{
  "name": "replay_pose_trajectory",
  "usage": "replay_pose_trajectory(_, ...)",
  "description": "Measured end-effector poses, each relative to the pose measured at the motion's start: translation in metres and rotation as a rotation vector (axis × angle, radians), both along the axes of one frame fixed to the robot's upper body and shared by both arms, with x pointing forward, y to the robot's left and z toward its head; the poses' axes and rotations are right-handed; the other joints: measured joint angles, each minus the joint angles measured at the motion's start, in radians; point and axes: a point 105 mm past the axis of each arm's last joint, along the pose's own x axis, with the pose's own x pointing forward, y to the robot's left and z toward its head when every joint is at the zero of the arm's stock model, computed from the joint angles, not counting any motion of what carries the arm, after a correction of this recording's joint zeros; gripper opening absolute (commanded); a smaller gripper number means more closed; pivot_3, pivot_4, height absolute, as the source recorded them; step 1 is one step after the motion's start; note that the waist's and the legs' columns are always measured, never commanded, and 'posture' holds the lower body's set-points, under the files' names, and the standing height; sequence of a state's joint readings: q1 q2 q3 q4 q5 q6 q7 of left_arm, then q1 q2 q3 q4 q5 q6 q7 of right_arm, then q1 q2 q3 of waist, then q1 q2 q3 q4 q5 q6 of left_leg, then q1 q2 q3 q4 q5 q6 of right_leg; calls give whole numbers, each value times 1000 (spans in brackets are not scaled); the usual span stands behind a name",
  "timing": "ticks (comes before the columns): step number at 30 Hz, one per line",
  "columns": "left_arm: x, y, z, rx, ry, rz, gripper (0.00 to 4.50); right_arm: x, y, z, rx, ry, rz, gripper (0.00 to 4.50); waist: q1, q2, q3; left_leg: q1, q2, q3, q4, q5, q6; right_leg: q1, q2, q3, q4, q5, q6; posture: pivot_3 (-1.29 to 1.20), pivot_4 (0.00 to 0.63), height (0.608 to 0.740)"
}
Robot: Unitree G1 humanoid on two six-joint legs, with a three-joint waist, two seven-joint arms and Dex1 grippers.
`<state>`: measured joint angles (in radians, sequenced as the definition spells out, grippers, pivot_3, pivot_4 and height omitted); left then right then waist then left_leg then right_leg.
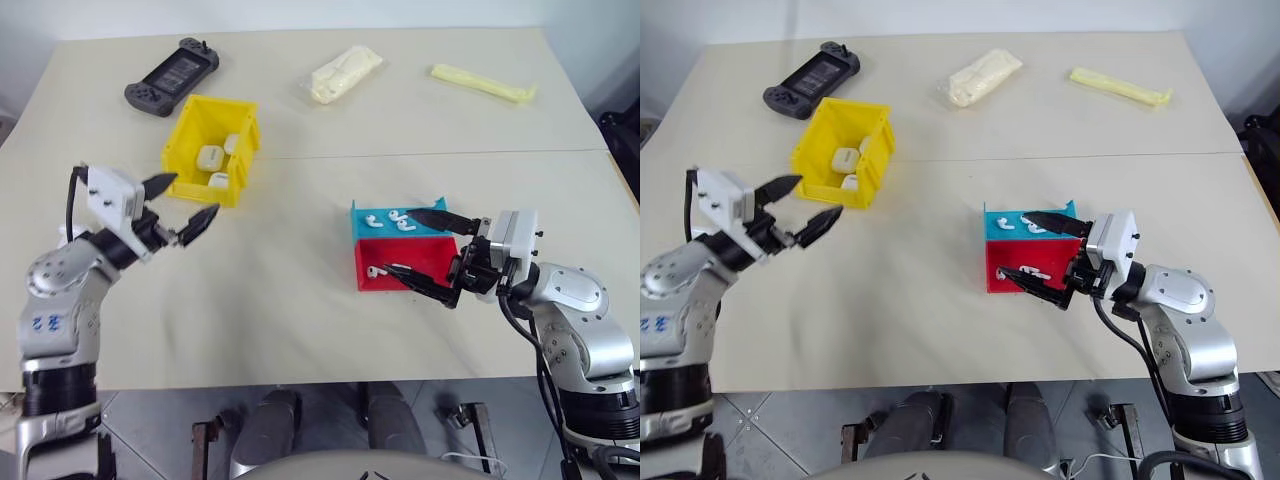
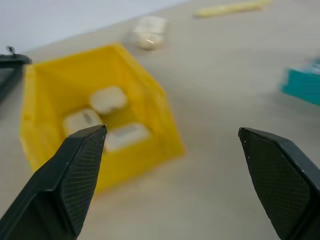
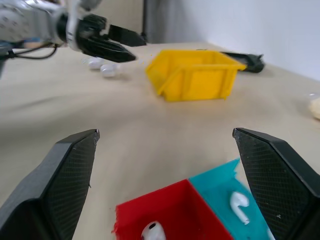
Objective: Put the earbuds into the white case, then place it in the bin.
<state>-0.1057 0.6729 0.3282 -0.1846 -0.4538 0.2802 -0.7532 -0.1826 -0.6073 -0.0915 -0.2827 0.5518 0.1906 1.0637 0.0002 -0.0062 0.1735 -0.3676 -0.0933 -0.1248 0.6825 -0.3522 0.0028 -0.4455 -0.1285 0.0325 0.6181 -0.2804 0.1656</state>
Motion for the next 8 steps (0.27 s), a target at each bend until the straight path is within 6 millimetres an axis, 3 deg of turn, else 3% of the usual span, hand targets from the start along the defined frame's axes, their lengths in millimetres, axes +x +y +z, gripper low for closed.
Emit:
replay_pose_trajectory(5, -42, -8, -35, 97, 113, -150, 4486, 3, -8, -3, -54, 17, 57, 4500, 6, 0, 0, 0, 0, 0, 0, 0, 0, 1, 0, 0, -5, 0, 0, 0, 150, 740)
replay_pose_trajectory(8, -43, -13, -36, 122, 94, -166, 4486, 6, -13, -7, -63, 27, 64, 4500, 17, 0, 0, 0, 0, 0, 0, 0, 0, 1, 0, 0, -6, 0, 0, 0, 150, 740)
